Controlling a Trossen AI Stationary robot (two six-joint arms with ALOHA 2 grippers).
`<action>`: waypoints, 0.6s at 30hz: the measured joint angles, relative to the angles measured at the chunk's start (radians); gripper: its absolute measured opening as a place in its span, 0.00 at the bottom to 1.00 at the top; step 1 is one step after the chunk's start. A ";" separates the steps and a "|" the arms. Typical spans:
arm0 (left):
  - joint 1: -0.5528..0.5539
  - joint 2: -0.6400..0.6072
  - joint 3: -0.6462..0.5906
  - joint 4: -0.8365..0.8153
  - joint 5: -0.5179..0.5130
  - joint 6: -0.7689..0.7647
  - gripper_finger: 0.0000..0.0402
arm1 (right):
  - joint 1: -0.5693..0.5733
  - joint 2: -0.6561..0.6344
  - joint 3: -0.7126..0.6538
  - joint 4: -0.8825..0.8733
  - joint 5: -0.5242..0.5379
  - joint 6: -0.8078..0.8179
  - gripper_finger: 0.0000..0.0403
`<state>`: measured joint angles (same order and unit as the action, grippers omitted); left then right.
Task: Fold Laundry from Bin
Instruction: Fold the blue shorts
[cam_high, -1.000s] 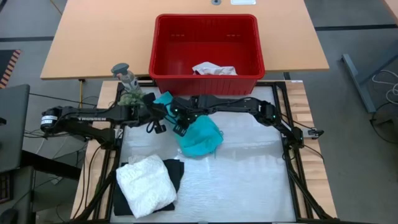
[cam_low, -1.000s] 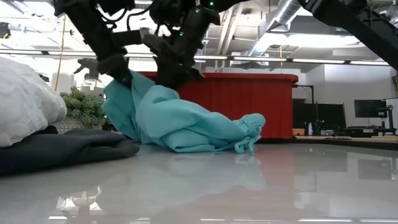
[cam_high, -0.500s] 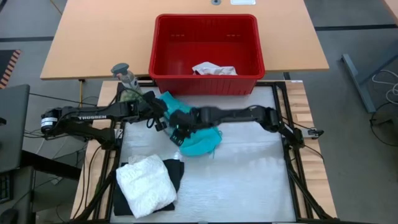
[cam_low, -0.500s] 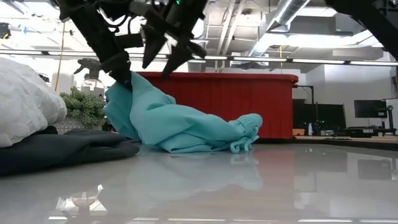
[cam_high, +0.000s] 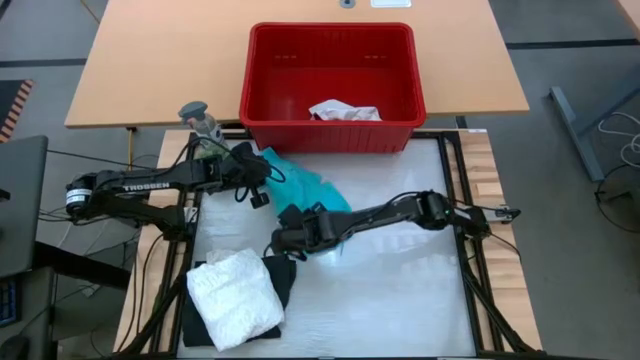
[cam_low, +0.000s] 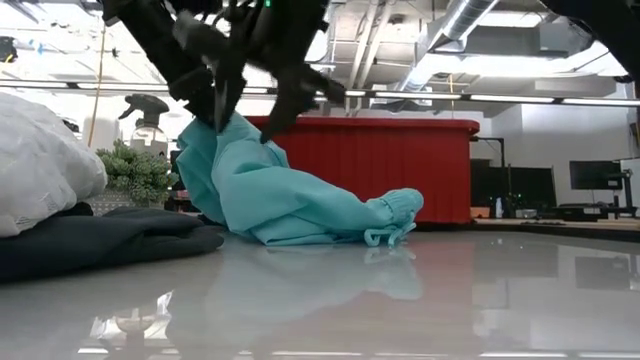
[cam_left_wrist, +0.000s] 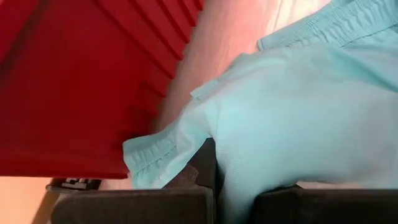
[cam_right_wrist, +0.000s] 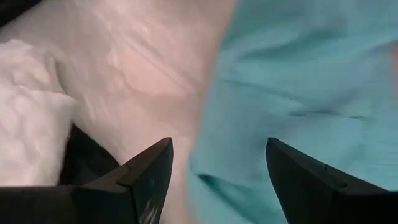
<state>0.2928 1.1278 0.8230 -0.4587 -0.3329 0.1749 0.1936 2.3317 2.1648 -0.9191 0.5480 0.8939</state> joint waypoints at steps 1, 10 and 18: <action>0.000 0.000 0.000 0.001 0.006 0.000 0.00 | 0.005 0.016 0.001 0.021 0.003 0.023 0.70; -0.001 0.000 0.000 -0.004 0.018 0.006 0.00 | 0.007 0.139 0.002 -0.082 -0.001 0.204 0.70; -0.019 -0.009 0.007 -0.035 0.051 0.023 0.00 | -0.033 0.160 0.004 -0.209 -0.041 0.371 0.57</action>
<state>0.2735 1.1188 0.8305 -0.4941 -0.2817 0.1982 0.1602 2.4919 2.1685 -1.1282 0.5069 1.2649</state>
